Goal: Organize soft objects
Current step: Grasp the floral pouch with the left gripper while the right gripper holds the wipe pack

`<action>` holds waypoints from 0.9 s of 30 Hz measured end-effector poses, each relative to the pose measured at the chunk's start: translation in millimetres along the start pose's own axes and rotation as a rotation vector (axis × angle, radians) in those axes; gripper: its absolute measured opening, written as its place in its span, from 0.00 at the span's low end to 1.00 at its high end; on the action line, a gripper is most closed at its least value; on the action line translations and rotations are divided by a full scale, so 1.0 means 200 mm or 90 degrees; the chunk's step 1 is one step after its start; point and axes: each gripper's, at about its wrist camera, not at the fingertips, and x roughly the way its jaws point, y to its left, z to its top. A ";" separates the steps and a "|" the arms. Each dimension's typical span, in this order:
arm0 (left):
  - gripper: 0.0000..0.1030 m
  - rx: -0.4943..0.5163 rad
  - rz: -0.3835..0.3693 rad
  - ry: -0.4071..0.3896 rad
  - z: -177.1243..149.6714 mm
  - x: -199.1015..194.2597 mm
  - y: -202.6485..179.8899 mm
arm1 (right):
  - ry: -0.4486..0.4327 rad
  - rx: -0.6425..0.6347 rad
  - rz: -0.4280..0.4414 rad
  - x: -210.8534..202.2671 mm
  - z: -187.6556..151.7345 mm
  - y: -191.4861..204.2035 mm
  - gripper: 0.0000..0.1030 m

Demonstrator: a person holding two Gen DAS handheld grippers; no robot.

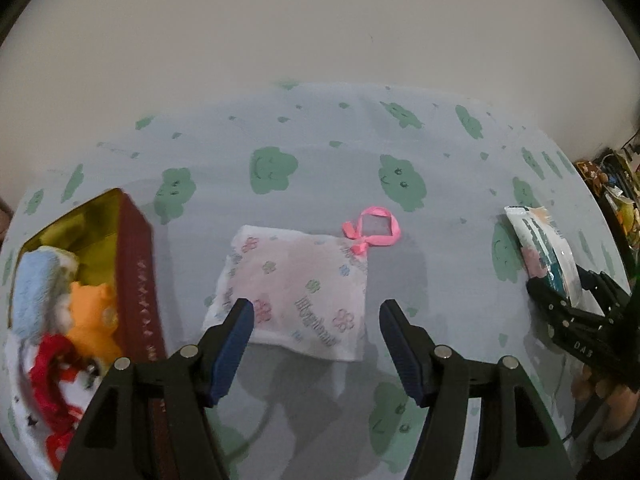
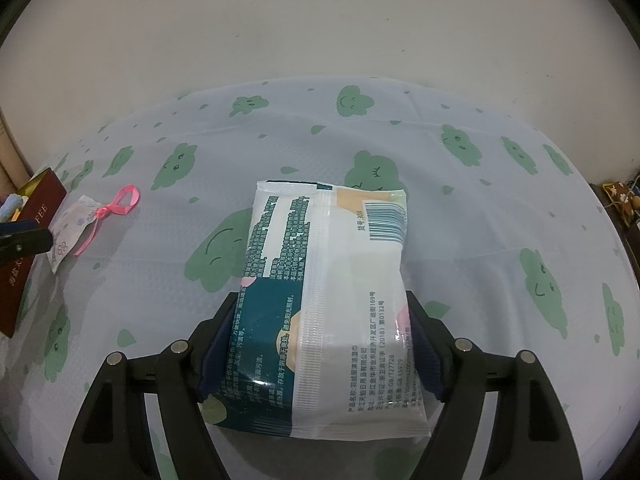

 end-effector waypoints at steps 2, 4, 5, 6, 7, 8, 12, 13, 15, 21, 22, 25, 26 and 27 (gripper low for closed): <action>0.65 -0.004 -0.005 0.014 0.02 0.04 0.00 | 0.000 -0.001 -0.001 0.00 0.00 0.01 0.74; 0.65 -0.006 0.004 0.033 0.03 0.08 0.00 | 0.001 -0.002 -0.001 0.00 0.00 0.01 0.75; 0.65 -0.010 0.012 0.037 0.03 0.09 0.01 | 0.001 -0.002 0.000 0.00 0.00 0.01 0.75; 0.65 -0.013 0.018 0.036 0.04 0.10 0.02 | 0.002 -0.003 0.001 0.00 0.00 0.01 0.76; 0.65 -0.018 0.025 0.033 0.04 0.11 0.02 | 0.002 -0.004 0.001 0.00 0.00 0.02 0.77; 0.65 -0.023 0.033 0.029 0.05 0.12 0.03 | 0.003 -0.005 0.001 0.00 0.00 0.02 0.77; 0.66 -0.019 0.041 0.024 0.06 0.14 0.03 | 0.004 -0.006 0.001 0.00 0.00 0.02 0.78; 0.67 -0.012 0.045 0.022 0.06 0.14 0.03 | 0.004 -0.006 0.002 0.00 0.00 0.02 0.78; 0.68 -0.006 0.050 0.018 0.07 0.16 0.02 | 0.004 -0.006 0.001 0.00 0.00 0.03 0.79; 0.81 -0.014 0.066 -0.001 0.08 0.22 0.05 | 0.004 -0.005 0.002 0.00 0.00 0.03 0.80; 0.82 -0.021 0.067 0.000 0.08 0.23 0.06 | 0.004 -0.005 0.003 0.01 0.00 0.04 0.81; 0.87 -0.057 0.050 -0.004 0.07 0.25 0.11 | 0.005 -0.006 0.006 0.01 0.00 0.04 0.82; 0.88 -0.065 0.045 -0.010 0.07 0.25 0.12 | 0.005 -0.006 0.005 0.01 -0.01 0.04 0.82; 0.88 -0.065 0.049 -0.013 0.07 0.25 0.11 | 0.006 -0.007 0.005 0.01 0.00 0.04 0.82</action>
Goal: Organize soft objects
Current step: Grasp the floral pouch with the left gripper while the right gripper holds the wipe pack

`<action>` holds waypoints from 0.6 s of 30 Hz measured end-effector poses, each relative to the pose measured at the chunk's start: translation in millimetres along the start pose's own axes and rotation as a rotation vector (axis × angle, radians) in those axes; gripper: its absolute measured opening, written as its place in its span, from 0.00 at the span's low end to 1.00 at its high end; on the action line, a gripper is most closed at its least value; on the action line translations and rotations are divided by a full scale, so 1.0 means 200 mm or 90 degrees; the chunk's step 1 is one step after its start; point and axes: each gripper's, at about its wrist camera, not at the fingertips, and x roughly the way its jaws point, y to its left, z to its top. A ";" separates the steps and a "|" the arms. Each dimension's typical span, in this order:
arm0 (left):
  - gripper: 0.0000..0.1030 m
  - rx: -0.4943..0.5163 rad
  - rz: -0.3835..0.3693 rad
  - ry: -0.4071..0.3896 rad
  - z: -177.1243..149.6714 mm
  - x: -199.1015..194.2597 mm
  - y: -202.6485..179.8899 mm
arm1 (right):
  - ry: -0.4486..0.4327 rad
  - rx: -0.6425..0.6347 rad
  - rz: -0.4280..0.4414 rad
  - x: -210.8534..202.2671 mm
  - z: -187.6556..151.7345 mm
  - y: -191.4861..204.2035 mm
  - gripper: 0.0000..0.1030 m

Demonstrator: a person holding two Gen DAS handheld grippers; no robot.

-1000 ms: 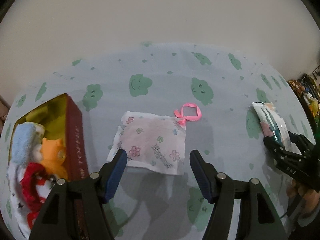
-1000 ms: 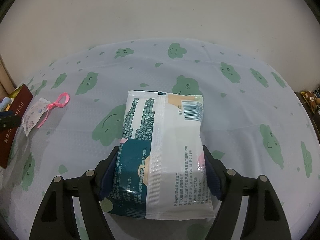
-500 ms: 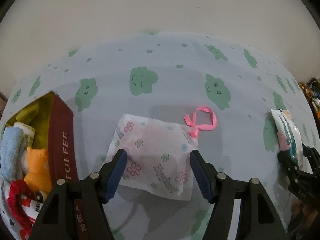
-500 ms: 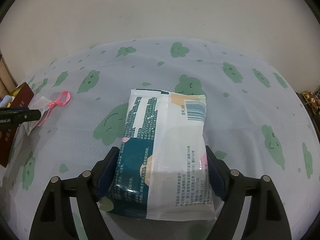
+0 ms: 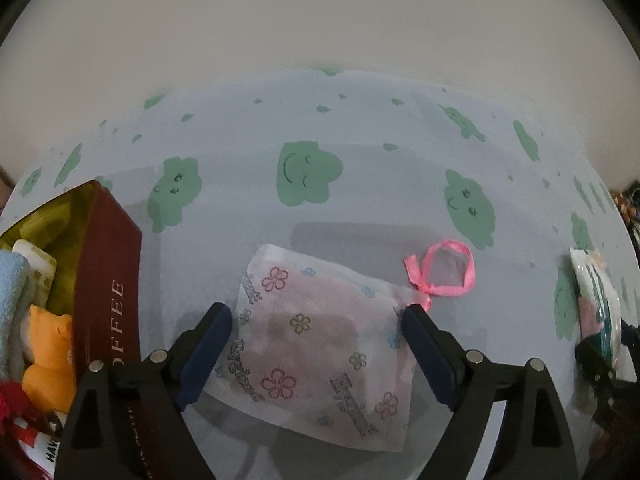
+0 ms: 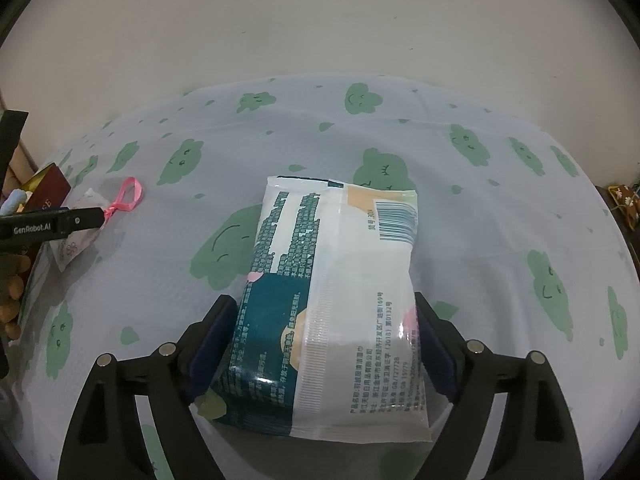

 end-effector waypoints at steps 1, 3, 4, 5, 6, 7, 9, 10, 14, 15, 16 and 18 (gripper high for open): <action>0.88 0.005 0.006 -0.003 0.00 0.00 -0.01 | 0.000 0.000 0.000 0.00 0.00 0.00 0.83; 0.88 0.005 0.008 -0.009 -0.01 -0.01 -0.01 | 0.001 -0.001 0.001 0.00 0.00 0.00 0.83; 0.88 0.006 0.006 -0.007 -0.01 -0.01 -0.02 | 0.001 -0.001 0.000 0.00 0.00 0.00 0.83; 0.88 0.005 0.002 -0.007 -0.01 -0.01 -0.02 | 0.001 -0.001 0.000 0.00 0.00 0.00 0.83; 0.87 0.005 0.002 -0.008 -0.01 -0.01 -0.02 | 0.001 -0.001 0.000 0.00 0.00 0.00 0.83; 0.87 0.008 0.002 -0.008 -0.02 -0.02 -0.02 | 0.001 -0.001 0.000 0.00 0.00 0.00 0.83; 0.80 0.017 0.003 -0.013 -0.02 -0.03 -0.04 | 0.001 0.000 0.000 0.00 0.00 0.00 0.83; 0.75 0.020 -0.001 -0.016 -0.03 -0.04 -0.04 | 0.001 -0.001 0.000 0.00 0.00 0.00 0.83; 0.34 0.022 -0.027 -0.018 -0.02 -0.07 -0.07 | 0.001 -0.001 0.000 0.00 0.00 0.00 0.83; 0.31 0.021 -0.027 -0.016 -0.02 -0.08 -0.07 | 0.001 -0.001 0.000 0.00 0.00 0.00 0.83; 0.30 0.023 -0.024 -0.016 -0.02 -0.08 -0.08 | 0.001 -0.001 0.001 0.00 0.00 0.00 0.83; 0.28 0.032 -0.017 -0.020 -0.02 -0.08 -0.10 | 0.001 -0.002 0.000 0.00 0.00 0.00 0.83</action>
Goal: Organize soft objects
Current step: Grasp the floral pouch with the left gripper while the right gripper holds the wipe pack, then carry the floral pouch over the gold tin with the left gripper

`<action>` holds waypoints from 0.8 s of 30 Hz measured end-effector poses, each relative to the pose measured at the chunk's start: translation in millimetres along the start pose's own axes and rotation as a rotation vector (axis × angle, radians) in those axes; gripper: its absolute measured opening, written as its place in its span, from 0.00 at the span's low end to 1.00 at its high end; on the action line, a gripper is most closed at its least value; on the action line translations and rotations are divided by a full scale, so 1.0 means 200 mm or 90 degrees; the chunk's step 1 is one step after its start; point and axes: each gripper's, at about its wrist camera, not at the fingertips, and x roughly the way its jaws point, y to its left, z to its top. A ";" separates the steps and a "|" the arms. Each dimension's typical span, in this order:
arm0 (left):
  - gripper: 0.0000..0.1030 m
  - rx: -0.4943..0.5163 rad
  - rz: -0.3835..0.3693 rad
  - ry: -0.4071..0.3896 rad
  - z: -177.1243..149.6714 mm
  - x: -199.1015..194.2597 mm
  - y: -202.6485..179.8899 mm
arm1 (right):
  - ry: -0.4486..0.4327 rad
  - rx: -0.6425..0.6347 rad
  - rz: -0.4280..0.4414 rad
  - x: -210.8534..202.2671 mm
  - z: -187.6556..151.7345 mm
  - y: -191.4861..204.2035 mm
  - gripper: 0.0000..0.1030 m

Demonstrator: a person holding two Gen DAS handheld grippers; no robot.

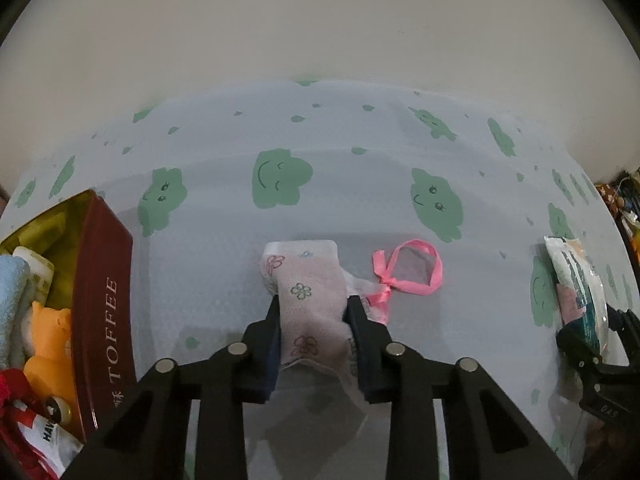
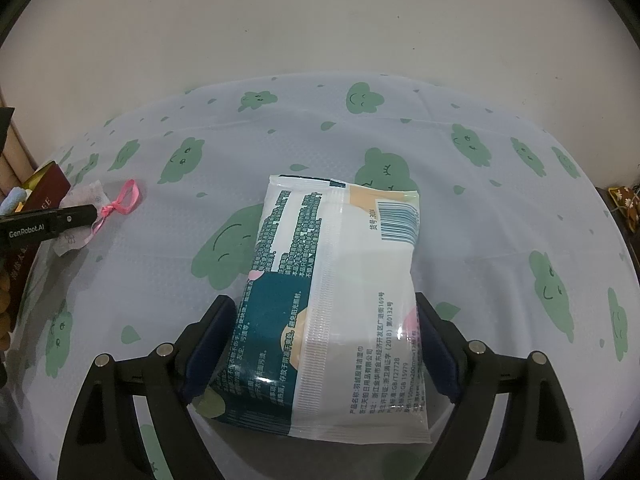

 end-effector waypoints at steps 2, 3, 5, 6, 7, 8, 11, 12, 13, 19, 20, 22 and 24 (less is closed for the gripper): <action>0.27 0.004 0.002 -0.003 0.00 0.00 -0.02 | 0.000 0.000 0.000 0.00 0.00 0.00 0.83; 0.27 0.002 -0.001 -0.004 -0.01 0.00 -0.03 | 0.000 0.000 0.001 0.00 0.00 0.00 0.83; 0.26 -0.001 -0.008 -0.007 -0.02 -0.03 -0.02 | 0.000 0.000 0.000 0.00 0.00 0.00 0.83; 0.26 0.000 -0.010 -0.007 -0.03 -0.04 -0.02 | 0.000 0.000 0.000 0.00 0.00 0.00 0.83; 0.26 0.001 -0.008 -0.010 -0.03 -0.05 -0.02 | 0.000 0.000 0.001 0.00 0.00 0.00 0.83; 0.26 0.004 -0.008 -0.013 -0.03 -0.06 -0.03 | 0.000 0.000 0.000 0.00 0.00 0.00 0.83; 0.26 0.004 -0.010 -0.021 -0.04 -0.09 -0.03 | 0.001 -0.001 -0.001 0.00 0.00 0.00 0.83; 0.26 0.003 -0.017 -0.021 -0.04 -0.10 -0.04 | 0.001 -0.002 -0.001 0.00 0.00 0.00 0.83; 0.26 0.001 -0.022 -0.022 -0.04 -0.11 -0.04 | 0.001 -0.002 0.000 0.00 0.00 0.00 0.83; 0.26 0.004 -0.022 -0.033 -0.06 -0.16 -0.06 | -0.001 -0.004 -0.008 0.00 0.00 0.00 0.78; 0.26 0.004 -0.020 -0.035 -0.06 -0.17 -0.06 | -0.004 -0.002 -0.010 0.00 0.00 0.00 0.75; 0.26 0.005 -0.020 -0.035 -0.06 -0.18 -0.06 | -0.008 0.002 -0.010 0.00 0.00 -0.01 0.71; 0.26 0.005 -0.013 -0.037 -0.06 -0.20 -0.06 | -0.008 0.001 -0.012 0.00 0.00 -0.01 0.70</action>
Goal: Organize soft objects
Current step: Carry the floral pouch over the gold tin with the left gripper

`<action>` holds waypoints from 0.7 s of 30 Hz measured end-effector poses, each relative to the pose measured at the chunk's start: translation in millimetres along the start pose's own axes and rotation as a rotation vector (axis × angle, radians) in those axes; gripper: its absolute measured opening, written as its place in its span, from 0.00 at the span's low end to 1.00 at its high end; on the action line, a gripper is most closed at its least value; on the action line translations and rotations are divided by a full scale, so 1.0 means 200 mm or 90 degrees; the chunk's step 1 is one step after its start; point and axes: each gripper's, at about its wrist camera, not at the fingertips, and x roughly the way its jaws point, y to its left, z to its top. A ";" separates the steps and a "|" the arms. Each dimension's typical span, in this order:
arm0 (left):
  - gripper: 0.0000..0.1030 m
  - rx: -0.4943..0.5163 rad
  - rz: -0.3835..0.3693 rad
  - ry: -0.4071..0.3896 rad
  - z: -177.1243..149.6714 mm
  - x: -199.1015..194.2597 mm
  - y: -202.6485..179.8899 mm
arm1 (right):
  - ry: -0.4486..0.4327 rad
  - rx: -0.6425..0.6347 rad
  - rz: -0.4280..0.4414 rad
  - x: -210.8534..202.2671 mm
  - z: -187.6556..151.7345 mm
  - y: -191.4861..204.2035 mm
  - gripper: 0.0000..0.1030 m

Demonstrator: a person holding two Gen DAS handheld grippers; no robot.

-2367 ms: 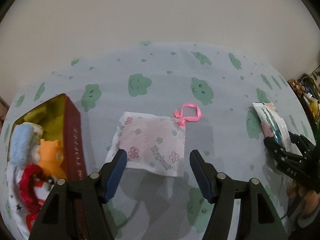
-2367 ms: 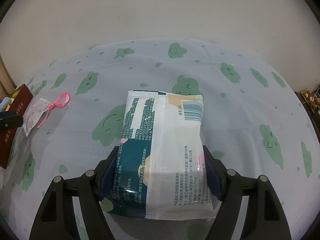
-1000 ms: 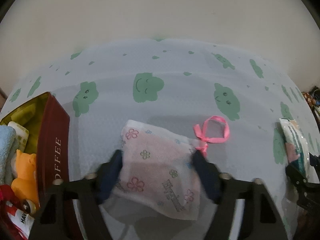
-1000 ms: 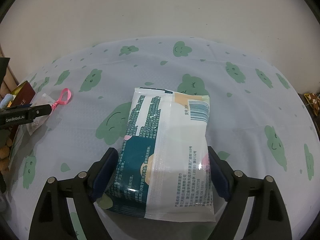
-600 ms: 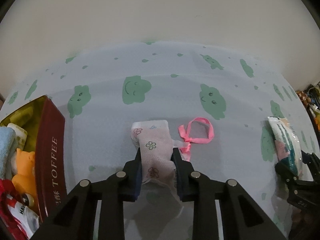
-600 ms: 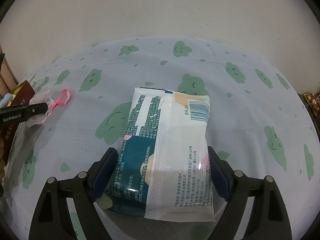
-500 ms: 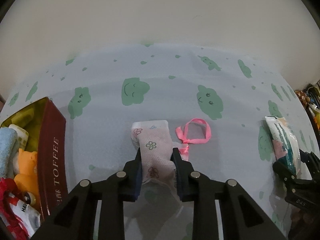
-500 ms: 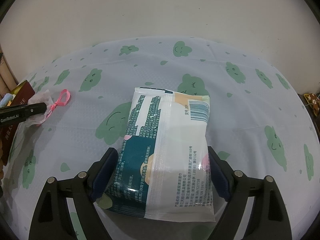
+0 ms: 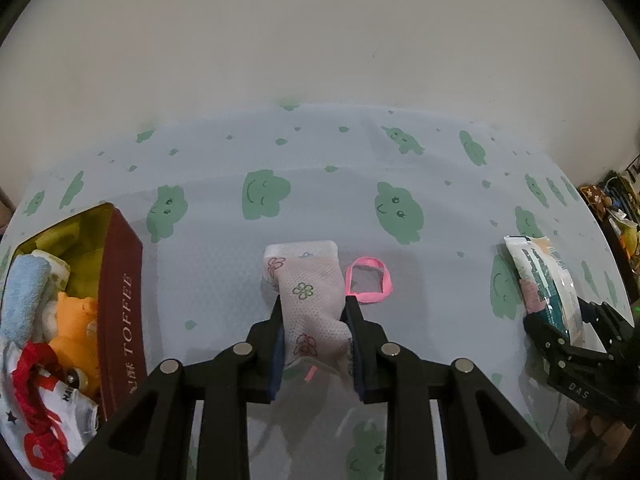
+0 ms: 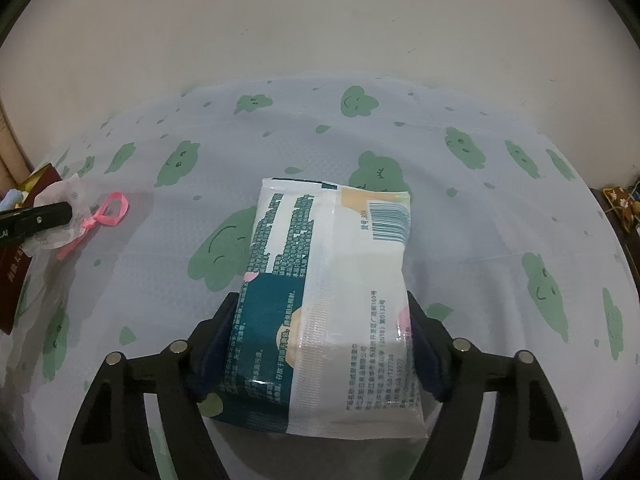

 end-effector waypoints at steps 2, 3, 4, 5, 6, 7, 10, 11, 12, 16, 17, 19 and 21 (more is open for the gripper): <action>0.26 0.003 0.006 -0.003 0.00 -0.01 -0.01 | 0.000 -0.002 -0.001 0.00 0.00 0.00 0.70; 0.26 0.005 0.011 -0.007 0.00 -0.02 -0.01 | 0.000 -0.002 -0.001 0.00 0.00 0.00 0.70; 0.26 0.008 0.014 -0.009 0.00 -0.03 -0.01 | 0.000 -0.002 -0.002 0.00 0.00 0.00 0.70; 0.26 0.010 0.015 -0.010 0.00 -0.04 -0.02 | 0.000 -0.003 -0.002 0.00 0.00 0.00 0.70; 0.26 0.011 0.019 -0.012 0.00 -0.05 -0.02 | 0.000 -0.003 -0.002 0.00 0.00 0.00 0.70; 0.26 0.013 0.021 -0.014 0.00 -0.06 -0.02 | 0.000 -0.002 -0.001 0.00 0.00 0.00 0.70; 0.26 0.017 0.026 -0.022 0.00 -0.09 -0.03 | 0.000 -0.002 -0.001 0.00 0.00 0.00 0.70; 0.26 0.017 0.026 -0.024 0.00 -0.10 -0.03 | 0.000 -0.002 -0.001 0.00 0.00 0.00 0.70; 0.26 0.016 0.025 -0.028 0.00 -0.12 -0.02 | 0.000 -0.002 -0.002 0.00 0.00 0.00 0.70; 0.26 0.018 0.029 -0.044 0.01 -0.18 -0.01 | 0.000 -0.003 -0.002 0.00 0.00 0.00 0.70; 0.26 0.018 0.029 -0.046 0.02 -0.19 -0.01 | 0.000 -0.003 -0.002 0.00 0.00 0.01 0.70; 0.26 0.019 0.032 -0.054 0.03 -0.23 0.01 | 0.000 -0.003 -0.002 0.00 0.00 0.00 0.70; 0.26 0.018 0.038 -0.061 0.04 -0.27 0.03 | 0.000 -0.003 -0.002 0.00 0.00 0.01 0.70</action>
